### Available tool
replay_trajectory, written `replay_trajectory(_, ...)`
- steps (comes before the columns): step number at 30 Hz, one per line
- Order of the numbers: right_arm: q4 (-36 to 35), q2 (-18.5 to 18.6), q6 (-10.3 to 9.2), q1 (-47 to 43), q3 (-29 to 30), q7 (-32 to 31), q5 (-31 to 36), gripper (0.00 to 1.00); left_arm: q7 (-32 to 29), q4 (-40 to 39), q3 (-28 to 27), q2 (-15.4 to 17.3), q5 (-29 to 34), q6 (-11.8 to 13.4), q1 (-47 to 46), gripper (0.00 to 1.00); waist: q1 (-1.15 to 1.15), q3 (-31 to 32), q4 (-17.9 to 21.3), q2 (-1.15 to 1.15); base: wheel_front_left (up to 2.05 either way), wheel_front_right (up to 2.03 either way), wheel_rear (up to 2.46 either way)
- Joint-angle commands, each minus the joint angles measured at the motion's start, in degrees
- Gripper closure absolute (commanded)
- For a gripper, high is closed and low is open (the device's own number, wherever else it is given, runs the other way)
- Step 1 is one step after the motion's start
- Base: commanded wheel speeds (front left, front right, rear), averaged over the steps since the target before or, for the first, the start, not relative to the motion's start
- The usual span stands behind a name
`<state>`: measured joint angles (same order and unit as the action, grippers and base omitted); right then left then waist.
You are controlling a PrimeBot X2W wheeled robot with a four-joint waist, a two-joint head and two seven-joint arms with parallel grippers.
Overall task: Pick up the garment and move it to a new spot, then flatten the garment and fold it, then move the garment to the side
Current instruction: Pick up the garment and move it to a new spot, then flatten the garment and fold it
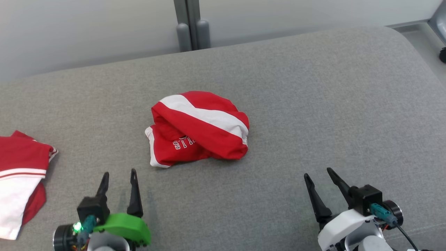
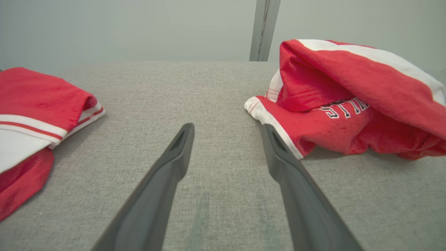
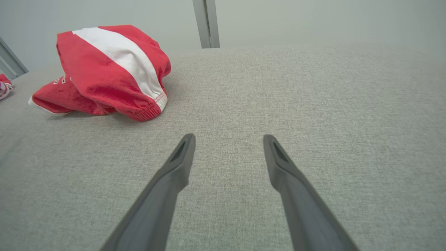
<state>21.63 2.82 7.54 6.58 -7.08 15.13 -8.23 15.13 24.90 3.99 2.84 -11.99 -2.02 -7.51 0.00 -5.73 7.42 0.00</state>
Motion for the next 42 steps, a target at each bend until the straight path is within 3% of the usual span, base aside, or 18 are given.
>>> replay_trajectory(1,0.40,0.19,-0.10,-1.31,0.21,0.03,0.22,0.00,0.04,-0.63,0.08,0.14,1.43,-0.33,2.39,0.00,0.00,2.56,-2.13,0.00,0.00,0.00,0.00)
replay_trajectory(8,1.11,0.18,-0.10,-3.82,0.67,0.03,-0.11,0.00,0.04,-6.35,-0.60,0.19,0.77,0.55,9.25,0.00,0.00,4.62,-3.82,0.00,0.00,0.00,0.00)
replay_trajectory(16,1.38,0.18,-0.10,-4.14,0.18,0.03,0.75,0.00,0.04,-8.14,1.50,0.21,-0.34,0.76,9.88,0.00,0.00,4.01,-5.86,0.00,0.00,0.00,0.00)
replay_trajectory(25,4.26,0.17,-0.10,5.32,-3.04,0.03,4.36,0.00,0.04,-9.63,4.16,0.20,-1.21,0.50,4.80,0.00,0.00,-2.60,-9.75,0.00,0.00,0.00,0.00)
replay_trajectory(37,15.52,0.21,-0.10,18.64,-3.55,0.03,6.64,0.00,0.04,-9.49,6.29,0.19,-3.27,0.26,-0.19,0.00,0.00,-10.14,-16.81,0.00,0.00,0.00,0.00)
replay_trajectory(39,17.00,0.24,-0.10,19.21,-3.04,0.03,6.57,0.28,0.04,-9.41,6.24,0.19,-3.68,0.34,-0.48,0.00,0.00,-10.53,-17.46,0.00,0.00,0.00,0.00)
replay_trajectory(40,17.86,0.23,-0.10,19.39,-2.73,0.02,6.60,0.64,0.04,-9.42,6.32,0.18,-3.66,0.14,-0.51,0.00,0.00,-10.64,-17.75,0.00,0.00,0.00,0.00)
replay_trajectory(41,18.38,0.23,-0.10,19.46,-2.46,0.01,6.54,0.77,0.04,-9.41,6.34,0.18,-3.57,0.15,-0.51,0.00,0.00,-10.67,-17.88,0.00,0.00,0.00,0.00)
replay_trajectory(42,18.87,0.24,-0.10,19.28,-2.06,0.01,6.40,1.00,0.04,-9.36,6.30,0.18,-3.49,0.07,-0.43,0.00,0.00,-10.65,-18.00,0.00,0.00,0.00,0.00)
